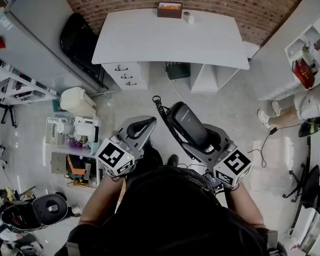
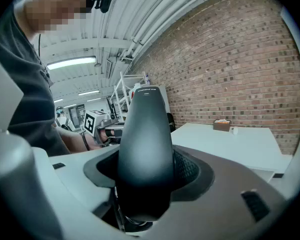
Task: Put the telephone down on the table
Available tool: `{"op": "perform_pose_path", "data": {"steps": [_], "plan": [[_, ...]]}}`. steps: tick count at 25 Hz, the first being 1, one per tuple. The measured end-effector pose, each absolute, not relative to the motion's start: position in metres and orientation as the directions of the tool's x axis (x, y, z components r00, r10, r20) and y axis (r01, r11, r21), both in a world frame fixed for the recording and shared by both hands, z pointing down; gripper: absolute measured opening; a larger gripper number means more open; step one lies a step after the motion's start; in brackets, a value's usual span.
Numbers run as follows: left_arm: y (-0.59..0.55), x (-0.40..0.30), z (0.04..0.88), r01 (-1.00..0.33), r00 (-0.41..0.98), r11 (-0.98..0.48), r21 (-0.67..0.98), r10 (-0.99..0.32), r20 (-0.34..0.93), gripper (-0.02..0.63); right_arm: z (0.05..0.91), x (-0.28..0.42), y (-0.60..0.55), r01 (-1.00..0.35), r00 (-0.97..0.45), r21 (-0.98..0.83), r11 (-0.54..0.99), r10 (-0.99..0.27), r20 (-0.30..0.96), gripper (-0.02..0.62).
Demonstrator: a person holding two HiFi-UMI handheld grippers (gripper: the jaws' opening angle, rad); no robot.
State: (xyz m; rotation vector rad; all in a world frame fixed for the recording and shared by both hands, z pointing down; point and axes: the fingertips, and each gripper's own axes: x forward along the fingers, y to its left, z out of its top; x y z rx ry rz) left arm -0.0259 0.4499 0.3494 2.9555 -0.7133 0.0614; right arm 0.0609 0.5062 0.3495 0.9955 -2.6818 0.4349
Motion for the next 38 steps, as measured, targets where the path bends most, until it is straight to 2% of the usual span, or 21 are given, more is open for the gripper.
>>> {"op": "perform_pose_path", "data": {"steps": [12, 30, 38], "plan": [[0.413, -0.052, 0.356, -0.47, 0.883, -0.876, 0.108, -0.466, 0.063, 0.008, 0.348, 0.042, 0.465, -0.666, -0.74, -0.212, 0.715, -0.598, 0.307, 0.27], [0.283, -0.159, 0.33, -0.424, 0.905, -0.903, 0.067, -0.424, 0.015, 0.008, 0.325, -0.068, 0.321, -0.691, -0.716, -0.158, 0.705, -0.638, 0.284, 0.27], [0.255, -0.198, 0.345, -0.471, 0.882, -0.877, 0.095, -0.469, 0.045, 0.008, 0.33, -0.077, 0.281, -0.699, -0.705, -0.149, 0.7, -0.638, 0.311, 0.272]]}}
